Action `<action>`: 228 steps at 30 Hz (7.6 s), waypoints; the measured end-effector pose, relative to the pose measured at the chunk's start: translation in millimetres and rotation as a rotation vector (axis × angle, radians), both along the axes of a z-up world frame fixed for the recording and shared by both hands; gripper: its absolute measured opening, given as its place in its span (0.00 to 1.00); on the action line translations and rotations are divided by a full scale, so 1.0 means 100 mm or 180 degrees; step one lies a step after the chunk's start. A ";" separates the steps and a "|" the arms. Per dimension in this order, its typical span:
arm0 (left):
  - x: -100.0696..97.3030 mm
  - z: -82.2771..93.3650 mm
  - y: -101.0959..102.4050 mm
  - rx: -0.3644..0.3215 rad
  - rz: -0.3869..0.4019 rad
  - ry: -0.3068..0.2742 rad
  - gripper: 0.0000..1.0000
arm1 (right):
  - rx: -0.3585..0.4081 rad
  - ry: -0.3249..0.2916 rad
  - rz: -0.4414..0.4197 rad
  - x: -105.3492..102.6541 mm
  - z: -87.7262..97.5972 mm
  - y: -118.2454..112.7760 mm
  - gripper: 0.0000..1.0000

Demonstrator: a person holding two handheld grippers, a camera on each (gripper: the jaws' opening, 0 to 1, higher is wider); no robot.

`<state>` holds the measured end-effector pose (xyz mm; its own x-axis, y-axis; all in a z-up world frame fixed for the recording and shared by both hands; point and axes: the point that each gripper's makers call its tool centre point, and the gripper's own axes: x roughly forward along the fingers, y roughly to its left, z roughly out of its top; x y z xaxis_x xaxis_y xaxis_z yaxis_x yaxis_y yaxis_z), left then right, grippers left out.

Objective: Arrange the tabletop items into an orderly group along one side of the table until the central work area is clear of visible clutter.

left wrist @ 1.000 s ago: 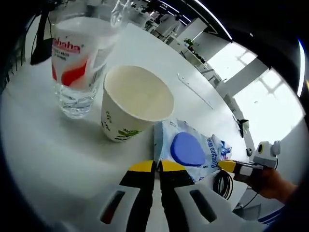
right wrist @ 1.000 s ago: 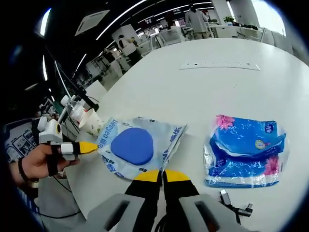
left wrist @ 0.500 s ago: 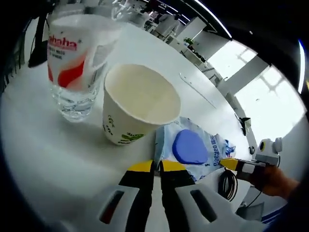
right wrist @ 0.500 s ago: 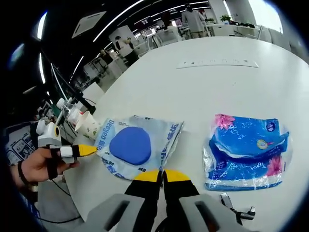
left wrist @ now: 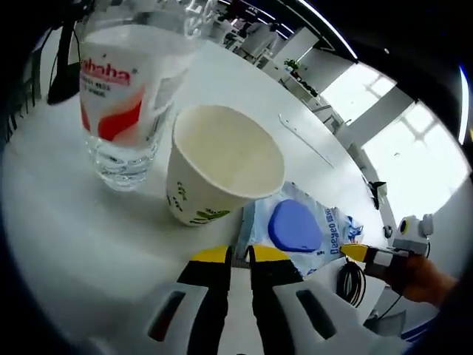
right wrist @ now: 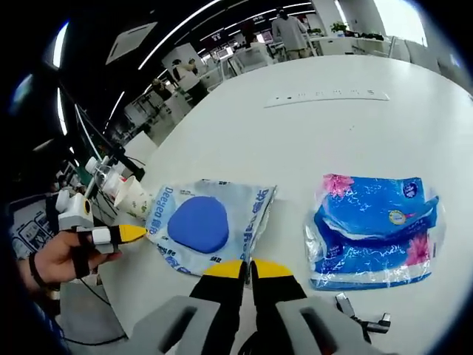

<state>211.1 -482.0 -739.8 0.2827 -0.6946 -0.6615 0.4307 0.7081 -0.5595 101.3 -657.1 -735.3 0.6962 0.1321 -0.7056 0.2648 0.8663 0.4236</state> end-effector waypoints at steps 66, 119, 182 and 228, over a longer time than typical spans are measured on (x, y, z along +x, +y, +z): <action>-1.29 0.10 -1.01 -0.0200 -0.1277 0.0050 0.15 | -0.0070 -0.0003 -0.0775 -1.39 0.05 -0.68 0.04; -1.98 -0.01 -1.27 -0.0019 -0.1496 0.0248 0.01 | 0.0083 -0.0028 -0.0646 -1.40 0.03 -0.36 0.02; -1.81 0.01 -0.65 0.0027 -0.1158 0.0157 0.07 | 0.0052 -0.0180 -0.0114 -1.24 0.20 -0.50 0.04; -0.74 0.64 0.90 0.0419 -0.1293 -0.1089 0.45 | -0.0519 0.0315 -0.0470 -0.72 -0.11 -1.59 0.14</action>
